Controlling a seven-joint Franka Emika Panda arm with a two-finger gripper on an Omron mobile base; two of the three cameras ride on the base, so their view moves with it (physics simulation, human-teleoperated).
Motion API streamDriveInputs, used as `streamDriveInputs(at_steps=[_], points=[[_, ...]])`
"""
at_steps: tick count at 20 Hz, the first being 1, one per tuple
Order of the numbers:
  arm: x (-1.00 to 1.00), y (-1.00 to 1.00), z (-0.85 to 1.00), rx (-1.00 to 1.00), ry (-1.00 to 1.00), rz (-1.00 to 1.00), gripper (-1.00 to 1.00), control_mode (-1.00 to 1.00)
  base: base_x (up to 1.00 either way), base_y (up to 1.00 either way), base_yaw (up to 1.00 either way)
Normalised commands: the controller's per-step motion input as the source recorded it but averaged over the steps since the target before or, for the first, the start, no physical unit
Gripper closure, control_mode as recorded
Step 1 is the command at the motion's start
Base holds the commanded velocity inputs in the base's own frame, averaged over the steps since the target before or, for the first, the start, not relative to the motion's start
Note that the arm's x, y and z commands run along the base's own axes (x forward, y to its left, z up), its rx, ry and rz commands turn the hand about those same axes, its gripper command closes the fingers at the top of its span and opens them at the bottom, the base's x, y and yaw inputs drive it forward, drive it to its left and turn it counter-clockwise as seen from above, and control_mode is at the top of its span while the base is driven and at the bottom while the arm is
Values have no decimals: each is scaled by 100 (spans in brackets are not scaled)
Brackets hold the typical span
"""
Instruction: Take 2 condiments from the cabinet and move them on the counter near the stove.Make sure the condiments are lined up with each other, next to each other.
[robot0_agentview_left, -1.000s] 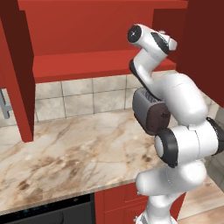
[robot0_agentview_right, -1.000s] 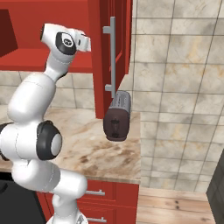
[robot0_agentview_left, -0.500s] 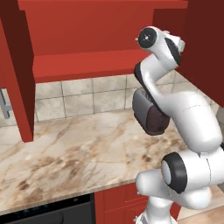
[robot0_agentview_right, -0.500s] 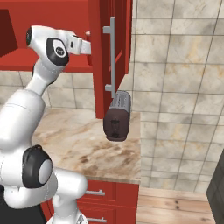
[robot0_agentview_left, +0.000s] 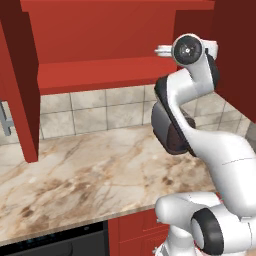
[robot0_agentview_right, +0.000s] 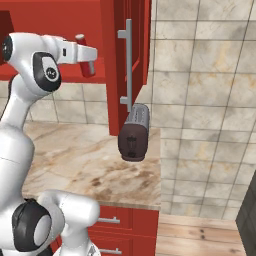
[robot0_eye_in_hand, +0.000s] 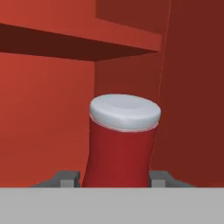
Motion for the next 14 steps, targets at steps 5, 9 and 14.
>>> streamDriveInputs(at_steps=[5,9,14], points=[[-86,34,0,-7,1,35,100,-100,0,0,0],[-95,19,0,0,4,49,100,-100,0,0,0],[-94,15,0,0,9,49,100,-100,0,0,0]])
